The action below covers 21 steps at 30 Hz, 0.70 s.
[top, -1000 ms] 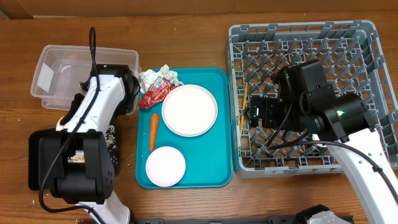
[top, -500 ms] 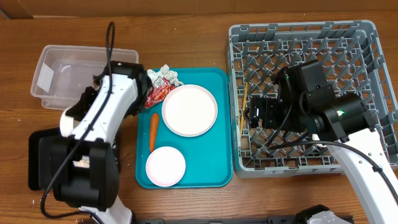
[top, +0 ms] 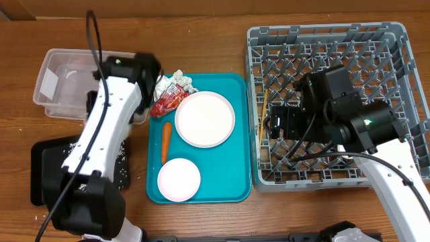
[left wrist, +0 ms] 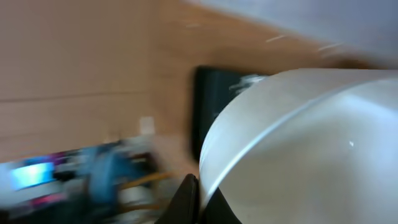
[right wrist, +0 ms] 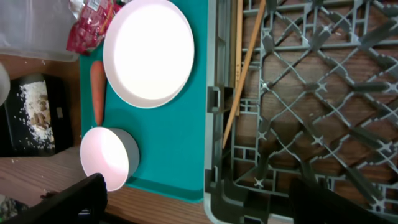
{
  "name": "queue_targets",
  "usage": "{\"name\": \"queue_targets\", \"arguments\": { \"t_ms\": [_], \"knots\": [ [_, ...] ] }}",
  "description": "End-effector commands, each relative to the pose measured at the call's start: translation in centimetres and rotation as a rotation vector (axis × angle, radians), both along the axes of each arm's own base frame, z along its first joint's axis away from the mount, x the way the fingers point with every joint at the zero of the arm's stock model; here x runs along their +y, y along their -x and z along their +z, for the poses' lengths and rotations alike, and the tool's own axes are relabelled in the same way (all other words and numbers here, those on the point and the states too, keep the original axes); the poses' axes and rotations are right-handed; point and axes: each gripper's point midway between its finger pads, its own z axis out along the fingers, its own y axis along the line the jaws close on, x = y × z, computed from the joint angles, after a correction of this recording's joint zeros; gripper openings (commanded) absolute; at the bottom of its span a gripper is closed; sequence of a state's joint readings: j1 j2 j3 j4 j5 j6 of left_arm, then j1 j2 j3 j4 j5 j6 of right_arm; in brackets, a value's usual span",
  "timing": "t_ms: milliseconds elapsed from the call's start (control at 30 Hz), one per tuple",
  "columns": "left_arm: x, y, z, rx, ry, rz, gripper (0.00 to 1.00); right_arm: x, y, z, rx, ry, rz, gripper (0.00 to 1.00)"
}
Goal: Sort waste into correct bins and load items into the dishwasher
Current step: 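Lift the empty white bowl with the left gripper toward the rack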
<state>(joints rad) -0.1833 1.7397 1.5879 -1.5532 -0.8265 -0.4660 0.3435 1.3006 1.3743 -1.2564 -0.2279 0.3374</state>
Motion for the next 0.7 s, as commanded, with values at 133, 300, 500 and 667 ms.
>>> {"name": "queue_targets", "arguments": {
  "t_ms": [133, 300, 500, 667],
  "knots": [
    [-16.6, -5.0, 5.9, -0.225, 0.745, -0.473, 0.04, 0.3, -1.4, 2.5, -0.112, -0.056, -0.048, 0.95],
    [-23.8, -7.1, 10.0, -0.409, 1.007, -0.579, 0.04, 0.2, -2.1, 5.5, -0.225, -0.135, -0.081, 0.95],
    [-28.8, -8.2, 11.6, -0.472, 1.118, -0.712, 0.04, -1.5, -1.8, 8.1, -0.362, -0.099, -0.113, 0.95],
    [-32.5, -9.0, 12.7, -0.515, 1.293, -0.712, 0.04, -6.4, -1.0, 9.2, -0.414, -0.019, -0.324, 0.95]
  ]
}}
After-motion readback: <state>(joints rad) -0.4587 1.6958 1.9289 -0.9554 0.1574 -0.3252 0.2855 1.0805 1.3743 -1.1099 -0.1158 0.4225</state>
